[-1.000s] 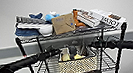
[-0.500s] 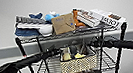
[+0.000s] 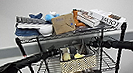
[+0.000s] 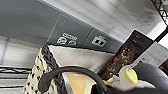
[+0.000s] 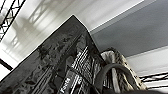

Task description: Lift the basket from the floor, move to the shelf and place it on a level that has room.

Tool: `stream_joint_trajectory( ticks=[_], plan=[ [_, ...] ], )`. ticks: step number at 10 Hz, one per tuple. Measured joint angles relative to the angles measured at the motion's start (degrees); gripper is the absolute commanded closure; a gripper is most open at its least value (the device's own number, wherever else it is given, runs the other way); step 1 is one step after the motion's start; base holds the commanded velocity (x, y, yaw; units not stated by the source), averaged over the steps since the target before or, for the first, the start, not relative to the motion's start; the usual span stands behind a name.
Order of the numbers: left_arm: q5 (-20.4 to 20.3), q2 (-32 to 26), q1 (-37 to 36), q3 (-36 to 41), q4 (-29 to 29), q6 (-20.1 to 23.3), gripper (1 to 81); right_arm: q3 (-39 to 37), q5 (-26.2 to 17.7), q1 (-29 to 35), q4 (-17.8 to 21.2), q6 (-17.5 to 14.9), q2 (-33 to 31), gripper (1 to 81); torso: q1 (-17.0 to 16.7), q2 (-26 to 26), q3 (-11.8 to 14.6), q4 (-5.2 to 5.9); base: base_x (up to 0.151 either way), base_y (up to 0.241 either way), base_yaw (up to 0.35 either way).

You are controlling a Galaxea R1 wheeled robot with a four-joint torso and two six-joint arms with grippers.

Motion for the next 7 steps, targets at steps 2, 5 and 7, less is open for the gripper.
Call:
stream_joint_trajectory(
  ticks=[2, 5, 7],
  plan=[
    [-0.6, 0.2, -0.6, 1.3, 0.4, 0.1, 1.0, 2.6, 1.6, 0.2, 0.1, 0.0, -0.6, 1.0, 0.0, 0.0, 0.0, 0.00, 0.000, 0.000, 0.000],
    [0.1, -0.5, -0.5, 2.5, 0.3, 0.2, 1.0, 4.3, 1.8, 0.0, 0.1, 0.2, -2.1, 1.0, 0.0, 0.0, 0.0, 0.00, 0.000, 0.000, 0.000],
    [0.1, -1.4, -0.5, 3.9, 0.1, 0.2, 1.0, 5.4, 1.8, 0.0, 0.2, 0.3, -2.9, 1.0, 0.0, 0.0, 0.0, 0.00, 0.000, 0.000, 0.000]
  ],
)
